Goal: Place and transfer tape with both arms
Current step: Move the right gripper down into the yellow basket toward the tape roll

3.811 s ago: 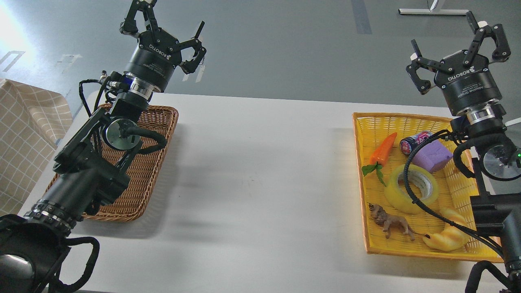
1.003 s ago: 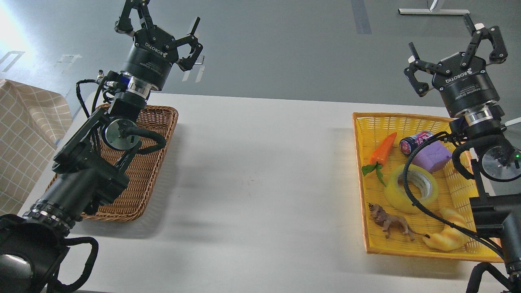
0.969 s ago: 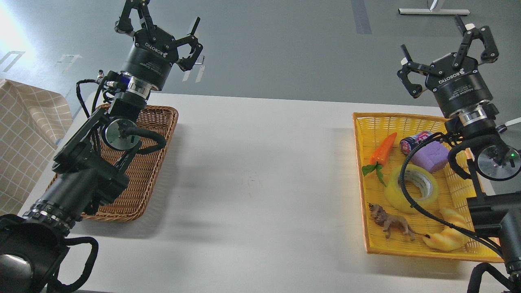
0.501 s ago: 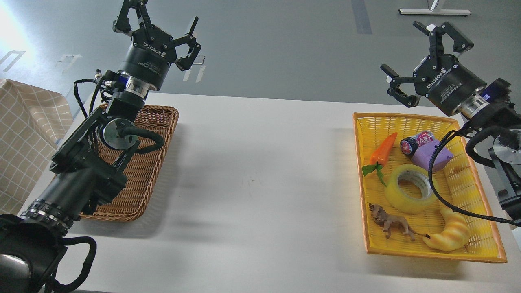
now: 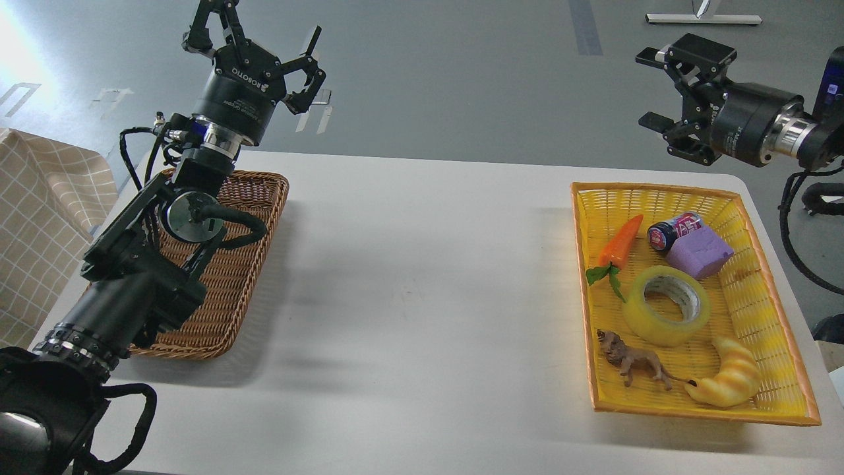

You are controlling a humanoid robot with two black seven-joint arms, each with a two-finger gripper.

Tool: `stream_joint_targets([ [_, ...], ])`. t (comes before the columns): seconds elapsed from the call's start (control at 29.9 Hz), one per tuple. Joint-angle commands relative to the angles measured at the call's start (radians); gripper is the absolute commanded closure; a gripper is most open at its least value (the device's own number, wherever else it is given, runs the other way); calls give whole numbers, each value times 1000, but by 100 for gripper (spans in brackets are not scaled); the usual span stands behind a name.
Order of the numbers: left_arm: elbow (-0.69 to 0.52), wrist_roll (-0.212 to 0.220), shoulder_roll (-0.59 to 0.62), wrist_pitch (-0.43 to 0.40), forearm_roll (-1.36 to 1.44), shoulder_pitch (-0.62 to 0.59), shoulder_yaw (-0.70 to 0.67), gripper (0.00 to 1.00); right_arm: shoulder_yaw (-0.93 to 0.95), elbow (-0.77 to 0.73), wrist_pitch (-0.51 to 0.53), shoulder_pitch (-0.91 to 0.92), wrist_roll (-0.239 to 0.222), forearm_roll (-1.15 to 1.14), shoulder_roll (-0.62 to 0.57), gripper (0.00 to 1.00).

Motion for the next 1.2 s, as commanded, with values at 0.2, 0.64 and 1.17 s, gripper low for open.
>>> stream_joint_targets([
  [0.2, 0, 0, -2, 0, 0, -2, 1, 2, -73, 92, 0, -13, -1, -265, -130, 0],
  [0.64, -2, 0, -4, 0, 0, -7, -1, 2, -250, 327, 0, -63, -3, -292, -377, 1],
  [1.17, -2, -2, -1, 0, 0, -4, -2, 2, -334, 341, 0, -143, -46, -545, -387, 4],
])
